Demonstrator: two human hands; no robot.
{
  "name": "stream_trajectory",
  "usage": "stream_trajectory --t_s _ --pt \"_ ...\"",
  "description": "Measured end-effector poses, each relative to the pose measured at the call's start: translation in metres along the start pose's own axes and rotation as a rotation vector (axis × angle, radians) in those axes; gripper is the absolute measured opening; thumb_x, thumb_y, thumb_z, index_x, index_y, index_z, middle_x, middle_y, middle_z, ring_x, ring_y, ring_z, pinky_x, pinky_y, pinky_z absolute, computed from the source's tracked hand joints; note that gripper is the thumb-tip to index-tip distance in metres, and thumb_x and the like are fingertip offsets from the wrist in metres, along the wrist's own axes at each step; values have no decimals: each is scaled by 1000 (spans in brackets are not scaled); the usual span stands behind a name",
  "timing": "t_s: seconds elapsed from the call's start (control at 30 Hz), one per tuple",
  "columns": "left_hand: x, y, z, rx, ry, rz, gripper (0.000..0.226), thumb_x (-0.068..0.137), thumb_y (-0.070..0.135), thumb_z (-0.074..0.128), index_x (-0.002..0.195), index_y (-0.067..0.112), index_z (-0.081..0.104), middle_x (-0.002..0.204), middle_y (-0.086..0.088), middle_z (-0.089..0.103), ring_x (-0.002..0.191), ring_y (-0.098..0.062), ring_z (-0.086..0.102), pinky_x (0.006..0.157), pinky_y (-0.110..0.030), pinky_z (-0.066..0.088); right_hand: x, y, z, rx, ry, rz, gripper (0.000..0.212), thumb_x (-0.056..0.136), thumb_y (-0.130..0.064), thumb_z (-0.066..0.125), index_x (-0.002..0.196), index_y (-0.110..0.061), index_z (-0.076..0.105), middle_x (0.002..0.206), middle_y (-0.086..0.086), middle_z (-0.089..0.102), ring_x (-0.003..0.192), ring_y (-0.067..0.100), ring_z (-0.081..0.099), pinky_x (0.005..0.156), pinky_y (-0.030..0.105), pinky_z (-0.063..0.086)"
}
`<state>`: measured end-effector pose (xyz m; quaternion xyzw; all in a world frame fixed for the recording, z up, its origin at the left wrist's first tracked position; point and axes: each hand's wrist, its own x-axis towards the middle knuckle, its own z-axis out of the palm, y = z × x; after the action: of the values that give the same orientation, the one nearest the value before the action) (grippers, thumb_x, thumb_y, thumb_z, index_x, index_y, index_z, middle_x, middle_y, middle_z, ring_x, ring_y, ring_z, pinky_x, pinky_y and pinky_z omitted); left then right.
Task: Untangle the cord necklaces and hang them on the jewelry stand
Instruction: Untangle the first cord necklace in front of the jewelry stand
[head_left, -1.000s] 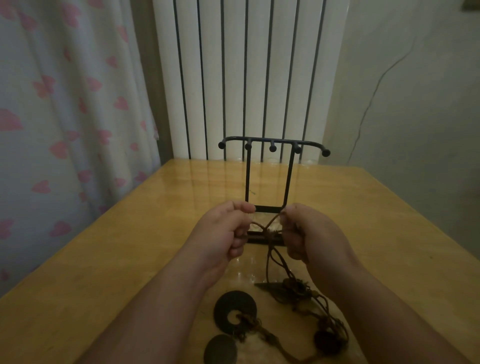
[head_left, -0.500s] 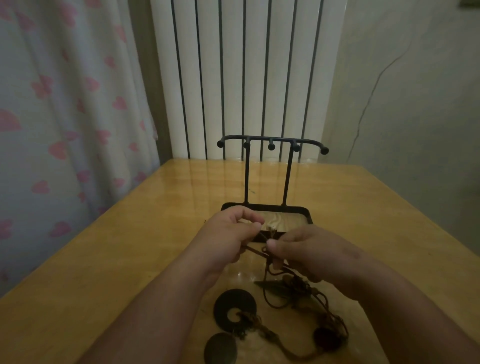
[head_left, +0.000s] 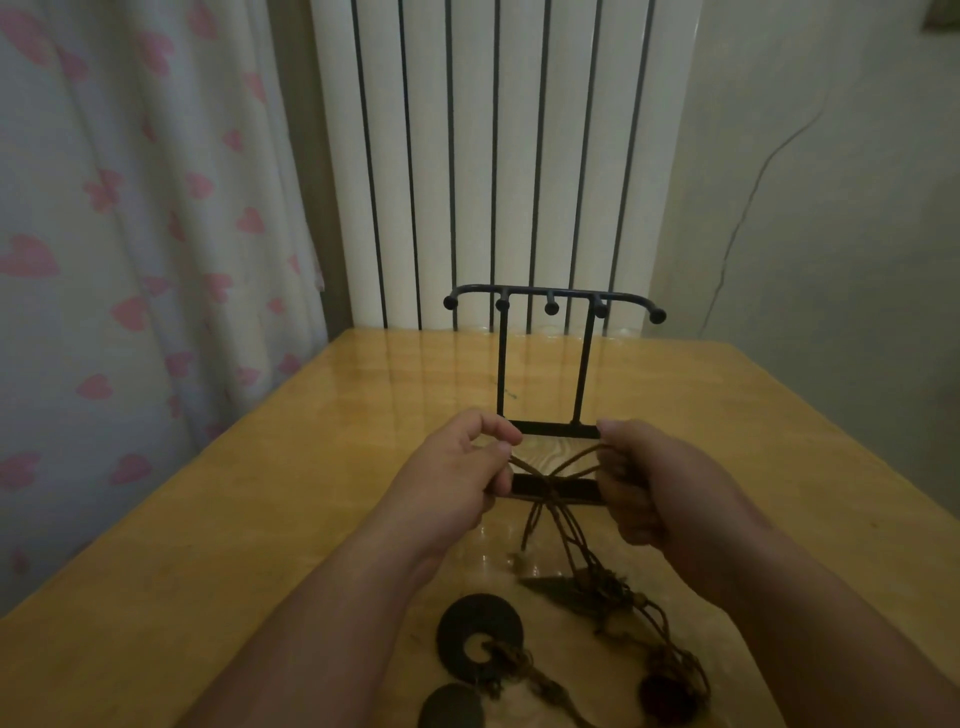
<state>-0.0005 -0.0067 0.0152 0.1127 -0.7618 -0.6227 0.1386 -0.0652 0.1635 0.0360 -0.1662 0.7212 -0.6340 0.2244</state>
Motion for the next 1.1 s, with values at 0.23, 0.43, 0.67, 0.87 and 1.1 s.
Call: stream_trajectory --t_s 0.23,0.43,0.67,0.87,1.1 --pt "-2 3 2 -3 25 -3 16 101 22 50 104 29 63 65 3 58 48 -2 46 45 -16 36 -2 2 3 -367 54 -121 41 94 -43 55 65 -19 69 78 -5 68 66 6 49 60 22 34" --pt "-8 8 0 99 -82 -2 31 101 14 44 90 28 70 64 4 55 47 2 46 66 -24 44 1 4 0 -48 13 -95 34 102 -35 43 87 -12 63 65 4 50 55 14 39 54 28 32" --pt "-12 13 4 210 -90 32 18 95 20 57 94 33 69 94 13 65 88 -2 57 78 -25 44 3 7 5 32 -5 -156 33 103 -33 41 87 -12 61 59 0 40 52 13 34 51 27 29" --pt "-8 6 2 246 -125 84 13 85 23 74 80 35 74 88 13 72 90 -4 67 88 -33 52 4 8 8 79 -7 -199 32 102 -31 40 88 -10 60 57 -1 40 50 11 34 50 25 30" --pt "-9 7 4 285 -102 30 16 87 21 69 78 34 70 91 12 68 96 -7 61 82 -29 46 2 8 11 292 222 -329 33 103 -30 39 84 -10 57 57 0 42 52 13 35 51 28 28"
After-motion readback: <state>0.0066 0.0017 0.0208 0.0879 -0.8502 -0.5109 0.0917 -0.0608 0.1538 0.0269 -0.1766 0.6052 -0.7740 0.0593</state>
